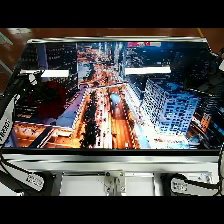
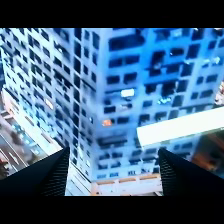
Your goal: Fold the shirts.
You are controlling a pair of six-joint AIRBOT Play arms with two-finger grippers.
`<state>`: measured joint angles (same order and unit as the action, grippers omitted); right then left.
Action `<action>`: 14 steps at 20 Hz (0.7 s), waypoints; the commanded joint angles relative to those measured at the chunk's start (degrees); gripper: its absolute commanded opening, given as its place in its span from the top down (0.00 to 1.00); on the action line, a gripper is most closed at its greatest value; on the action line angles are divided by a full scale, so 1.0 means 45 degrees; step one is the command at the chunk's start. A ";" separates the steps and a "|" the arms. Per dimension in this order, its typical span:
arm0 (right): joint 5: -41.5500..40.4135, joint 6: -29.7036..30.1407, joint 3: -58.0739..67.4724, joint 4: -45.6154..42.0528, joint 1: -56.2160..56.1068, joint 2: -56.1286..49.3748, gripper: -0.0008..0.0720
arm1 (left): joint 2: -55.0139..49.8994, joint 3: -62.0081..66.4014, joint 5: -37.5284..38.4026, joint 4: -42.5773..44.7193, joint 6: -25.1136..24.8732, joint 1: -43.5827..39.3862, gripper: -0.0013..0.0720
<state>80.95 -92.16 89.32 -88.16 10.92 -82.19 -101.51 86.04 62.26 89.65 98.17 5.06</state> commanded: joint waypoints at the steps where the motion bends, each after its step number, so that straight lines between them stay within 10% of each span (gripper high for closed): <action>1: -0.0039 0.0019 0.0015 0.0155 -0.0005 -0.0005 0.06 | 0.0272 0.0801 0.1030 -0.0962 -0.1209 -0.0005 0.93; 14: 0.2268 0.0753 0.0015 0.0962 -0.0015 0.1715 0.07 | 0.5085 0.1394 0.1253 -0.3745 -0.2662 -0.6067 0.93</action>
<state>89.76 -89.58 89.34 -85.17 10.92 -77.54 -80.90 92.23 68.01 74.98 85.89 -14.52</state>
